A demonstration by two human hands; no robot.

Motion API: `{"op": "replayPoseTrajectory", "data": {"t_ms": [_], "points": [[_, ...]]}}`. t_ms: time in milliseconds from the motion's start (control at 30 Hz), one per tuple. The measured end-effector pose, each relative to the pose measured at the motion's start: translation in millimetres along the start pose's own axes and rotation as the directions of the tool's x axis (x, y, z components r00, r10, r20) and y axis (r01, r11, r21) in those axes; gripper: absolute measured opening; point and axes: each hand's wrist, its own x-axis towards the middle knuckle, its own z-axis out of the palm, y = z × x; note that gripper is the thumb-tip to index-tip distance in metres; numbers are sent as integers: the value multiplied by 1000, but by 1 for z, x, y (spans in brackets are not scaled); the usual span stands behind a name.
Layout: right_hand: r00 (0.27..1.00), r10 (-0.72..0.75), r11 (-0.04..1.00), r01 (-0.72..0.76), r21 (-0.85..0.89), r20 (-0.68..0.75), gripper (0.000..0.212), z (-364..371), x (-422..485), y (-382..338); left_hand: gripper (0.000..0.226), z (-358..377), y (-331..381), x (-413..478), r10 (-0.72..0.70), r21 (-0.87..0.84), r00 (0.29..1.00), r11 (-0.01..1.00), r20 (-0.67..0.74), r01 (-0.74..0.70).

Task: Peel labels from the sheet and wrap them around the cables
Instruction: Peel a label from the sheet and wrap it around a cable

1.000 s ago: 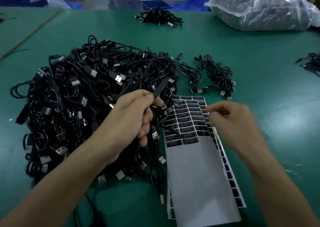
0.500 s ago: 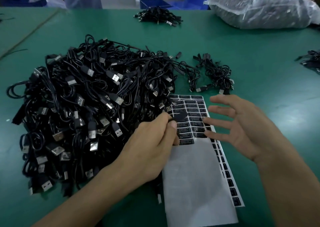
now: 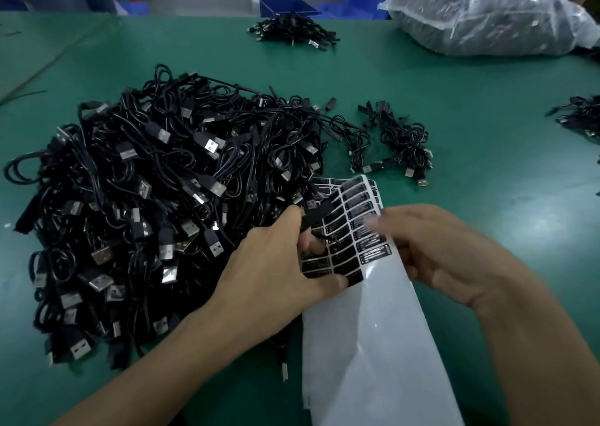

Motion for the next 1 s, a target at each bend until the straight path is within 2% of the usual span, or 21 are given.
{"op": "replayPoseTrajectory", "data": {"t_ms": [67, 133, 200, 300, 400, 500, 600, 767, 1000], "points": [[999, 17, 993, -14, -117, 31, 41, 0, 0, 5, 49, 0, -1, 1, 5, -4, 1000, 1000, 1, -5], [995, 51, 988, -38, -148, 89, 46, 0, 0, 7, 46, 1, -3, 1, 11, -32, 1000, 999, -4, -11], [992, 40, 993, -26, -115, 119, 35, 0, -1, 7, 45, 2, -6, 1, 29, -78, 999, 996, -29, -32], [999, -25, 998, 26, -48, 34, 29, 6, 1, 8, 45, 2, -6, 1, 84, -157, 994, 983, -67, -94], [994, -64, 998, 66, 21, -85, 25, 18, 2, 10, 42, 3, -2, -1, 111, -121, 993, 986, -50, -116], [988, -89, 995, 93, 25, -128, 21, 26, 1, 14, 45, 5, 0, -2, 102, -102, 994, 989, -37, -105], [987, -73, 996, 80, 49, -142, 29, 29, 0, 16, 46, 6, 1, -3, 92, -72, 995, 993, -38, -94], [990, -58, 986, 76, 148, -125, 18, 28, -1, 18, 45, 6, 1, -3, 105, -49, 993, 993, -50, -108], [992, -46, 983, 66, 173, -115, 31, 33, -1, 16, 38, 6, 2, -4, 121, -76, 990, 989, -67, -126]]}}
